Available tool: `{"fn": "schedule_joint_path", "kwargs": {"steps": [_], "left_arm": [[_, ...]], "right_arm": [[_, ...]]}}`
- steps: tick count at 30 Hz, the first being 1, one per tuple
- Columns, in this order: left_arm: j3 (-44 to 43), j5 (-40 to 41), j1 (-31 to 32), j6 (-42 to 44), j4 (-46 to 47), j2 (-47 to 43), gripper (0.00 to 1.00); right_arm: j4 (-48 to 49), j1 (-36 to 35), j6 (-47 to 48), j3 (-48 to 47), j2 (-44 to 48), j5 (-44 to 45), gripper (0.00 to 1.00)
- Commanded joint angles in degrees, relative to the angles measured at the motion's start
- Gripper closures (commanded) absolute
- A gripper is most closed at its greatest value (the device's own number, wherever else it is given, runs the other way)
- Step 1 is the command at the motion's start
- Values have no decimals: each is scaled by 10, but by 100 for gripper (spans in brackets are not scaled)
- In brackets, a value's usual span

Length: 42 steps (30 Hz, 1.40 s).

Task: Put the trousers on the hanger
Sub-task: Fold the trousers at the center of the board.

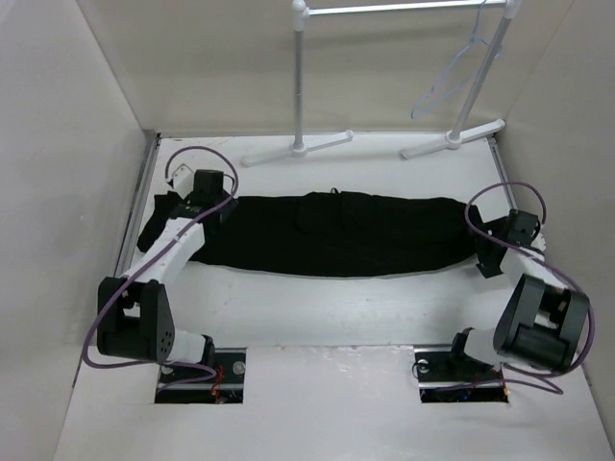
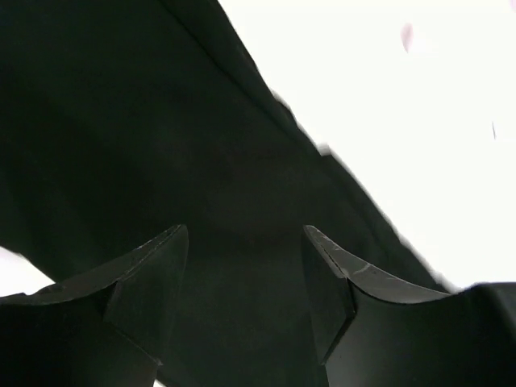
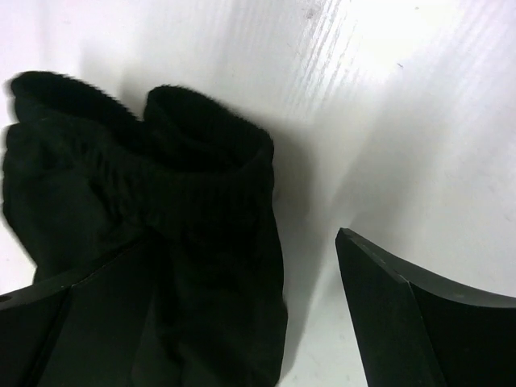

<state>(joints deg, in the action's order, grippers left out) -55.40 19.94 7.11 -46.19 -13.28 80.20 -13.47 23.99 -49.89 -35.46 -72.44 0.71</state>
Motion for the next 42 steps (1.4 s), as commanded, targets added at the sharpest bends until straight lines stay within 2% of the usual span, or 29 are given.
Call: {"fn": "schedule_joint_path", "kwargs": {"steps": [1, 5, 9, 13, 14, 15, 18, 22, 27, 31, 34, 36, 40, 42], "left_arm": [[28, -15, 31, -3, 9, -41, 44], [55, -33, 36, 0, 5, -72, 44], [71, -43, 27, 1, 0, -110, 44], [73, -44, 16, 7, -16, -145, 44], [71, -44, 15, 8, -22, -154, 44], [70, -44, 14, 9, -26, -163, 44], [59, -42, 22, 10, -46, -181, 44], [23, -36, 65, 7, -75, -190, 44], [-50, 0, 160, -1, -122, -191, 44], [-92, 34, 235, -9, -138, -185, 43], [-108, 40, 253, -17, -139, -190, 42], [-108, 40, 241, -14, -143, -205, 41], [-87, 26, 176, -9, -160, -253, 40], [-73, 3, 129, -7, -163, -278, 39]], "right_arm": [[77, 15, 1, -43, -58, -45, 6], [90, 17, -35, -63, -121, -60, 15], [93, 10, -57, -70, -166, -63, 30], [93, 10, -57, -70, -166, -63, 30], [147, 0, -77, -54, -163, -57, 82], [145, -4, -73, -51, -134, -44, 85], [91, -7, -59, -65, -41, 6, 87], [-13, -10, -25, -137, 66, 76, 87], [-79, -12, 25, -233, 137, 74, 87], [-114, -29, 73, -302, 154, 51, 86], [-133, -108, 85, -335, 160, 59, 86], [-139, -193, 81, -348, 160, 84, 86], [-164, -399, 67, -408, 107, 205, 86], [-170, -478, 54, -446, 61, 246, 86]]}}
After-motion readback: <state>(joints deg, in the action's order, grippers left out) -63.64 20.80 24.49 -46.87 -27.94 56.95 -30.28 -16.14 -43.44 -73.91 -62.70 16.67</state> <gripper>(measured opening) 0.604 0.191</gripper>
